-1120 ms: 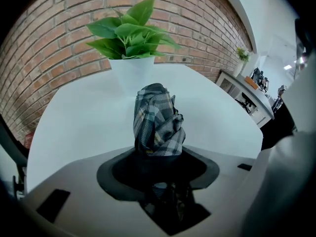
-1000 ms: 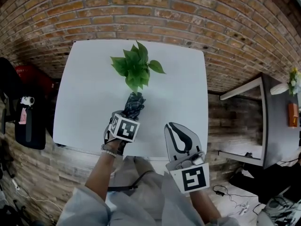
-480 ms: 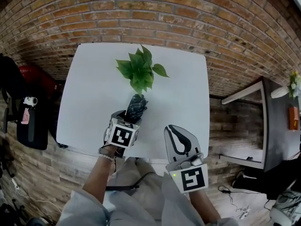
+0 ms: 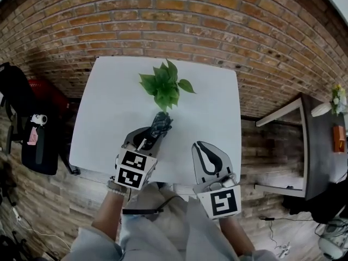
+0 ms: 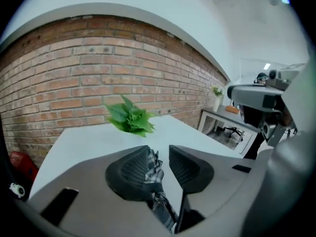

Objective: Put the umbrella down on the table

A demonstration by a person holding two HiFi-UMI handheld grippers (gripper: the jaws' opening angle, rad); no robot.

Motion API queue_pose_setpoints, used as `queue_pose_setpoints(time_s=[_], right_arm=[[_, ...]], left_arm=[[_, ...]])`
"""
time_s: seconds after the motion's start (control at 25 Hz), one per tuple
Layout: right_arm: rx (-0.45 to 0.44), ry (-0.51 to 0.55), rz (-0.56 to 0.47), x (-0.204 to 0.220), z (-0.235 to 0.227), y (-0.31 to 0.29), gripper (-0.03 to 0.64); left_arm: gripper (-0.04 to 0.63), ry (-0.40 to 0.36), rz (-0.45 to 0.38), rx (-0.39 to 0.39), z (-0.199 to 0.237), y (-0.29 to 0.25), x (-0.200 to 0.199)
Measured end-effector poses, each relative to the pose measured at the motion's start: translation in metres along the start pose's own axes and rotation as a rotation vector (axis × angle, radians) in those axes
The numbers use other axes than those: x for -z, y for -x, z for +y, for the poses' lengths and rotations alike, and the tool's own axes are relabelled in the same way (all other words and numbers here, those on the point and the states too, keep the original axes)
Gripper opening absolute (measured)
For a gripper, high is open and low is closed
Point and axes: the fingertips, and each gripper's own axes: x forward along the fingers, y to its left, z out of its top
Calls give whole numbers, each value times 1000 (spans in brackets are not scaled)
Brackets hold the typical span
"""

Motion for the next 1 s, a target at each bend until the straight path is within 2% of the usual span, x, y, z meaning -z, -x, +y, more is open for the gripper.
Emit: queue_pose_setpoints(time_s=[0.12, 0.28, 0.44, 0.56, 0.84, 1.0], right_arm=[[5, 6, -20, -7, 2, 5, 54], [11, 14, -40, -15, 4, 12, 54], [15, 22, -59, -22, 5, 17, 54], [17, 23, -69, -26, 5, 20, 54], [4, 41, -92, -33, 12, 23, 54], [-2, 50, -112, -40, 12, 21, 54]], left_arm=[[71, 13, -94, -22, 0, 21, -21], [36, 4, -171, -32, -5, 46, -39], [26, -80, -197, -23, -16, 65, -43], [25, -116, -221, -17, -24, 78, -49], [20, -126, -326, -18, -29, 111, -71], [18, -126, -348, -16, -30, 119, -77]])
